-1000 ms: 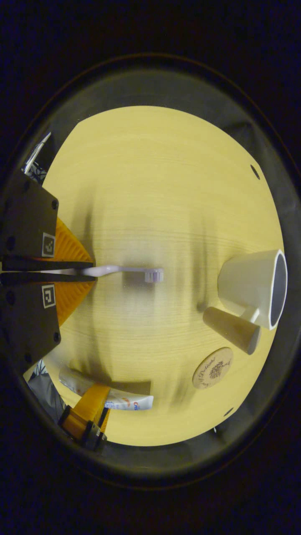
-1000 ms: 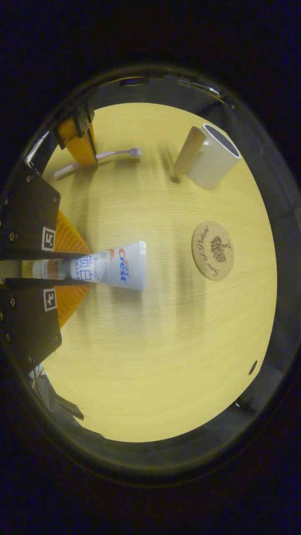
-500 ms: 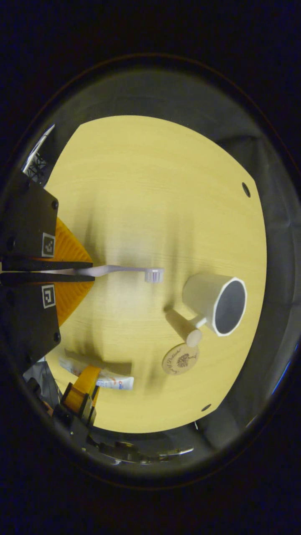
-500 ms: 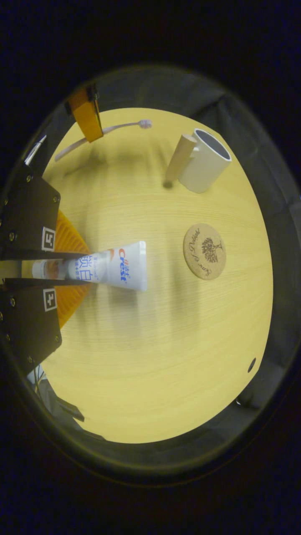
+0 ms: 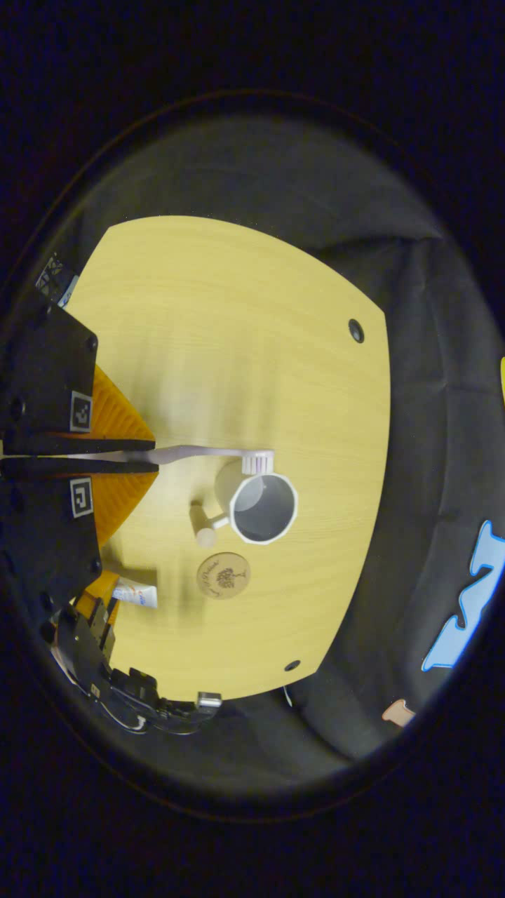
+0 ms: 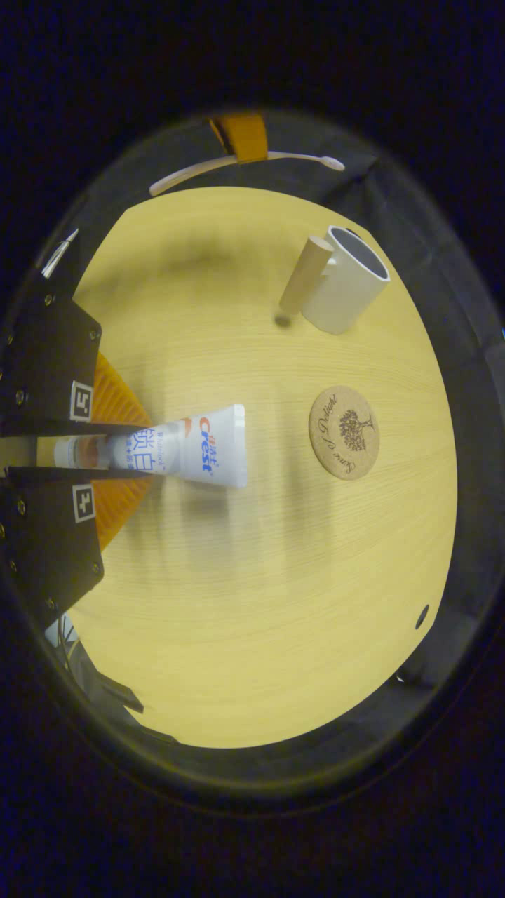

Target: Put the toothbrush and toothpaste on the desktop into the cup, then pick up the cup and place it on the coaster on the desktop.

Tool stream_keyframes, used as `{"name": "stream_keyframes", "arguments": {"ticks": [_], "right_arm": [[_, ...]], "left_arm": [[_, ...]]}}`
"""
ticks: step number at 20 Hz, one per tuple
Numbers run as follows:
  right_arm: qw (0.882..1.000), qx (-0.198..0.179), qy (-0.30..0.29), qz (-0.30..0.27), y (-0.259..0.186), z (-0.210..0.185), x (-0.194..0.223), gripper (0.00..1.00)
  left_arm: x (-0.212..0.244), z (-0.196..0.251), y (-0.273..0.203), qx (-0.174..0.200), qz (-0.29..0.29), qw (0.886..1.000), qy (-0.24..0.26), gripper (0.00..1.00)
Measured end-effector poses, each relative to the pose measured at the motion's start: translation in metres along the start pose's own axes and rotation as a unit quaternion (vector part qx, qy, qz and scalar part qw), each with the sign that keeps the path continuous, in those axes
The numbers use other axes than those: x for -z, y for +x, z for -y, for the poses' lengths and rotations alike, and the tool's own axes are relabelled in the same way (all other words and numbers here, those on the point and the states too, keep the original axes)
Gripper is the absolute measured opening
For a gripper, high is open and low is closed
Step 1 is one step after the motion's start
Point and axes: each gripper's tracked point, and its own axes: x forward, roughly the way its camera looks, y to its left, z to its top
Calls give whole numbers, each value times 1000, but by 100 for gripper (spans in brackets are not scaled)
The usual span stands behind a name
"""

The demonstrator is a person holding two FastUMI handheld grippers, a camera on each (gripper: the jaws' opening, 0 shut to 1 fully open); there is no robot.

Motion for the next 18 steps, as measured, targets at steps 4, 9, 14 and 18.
{"name": "stream_keyframes", "arguments": {"ticks": [4, 9, 14, 18], "right_arm": [[1000, -2, 7, -1, -1, 0, 4, 18], [1000, 0, 21, -2, -3, 6, 8, 18], [999, 5, 40, 2, -7, 16, 9, 18], [998, 7, 61, 8, -13, 26, 10, 18]], "left_arm": [[-50, 2, -6, 5, 34, 999, -3, 10], [-96, 7, -1, 10, 62, 998, 4, 10], [-127, 17, 30, 27, 96, 995, 21, 10], [-148, 23, 59, 51, 120, 991, 27, 10]]}}
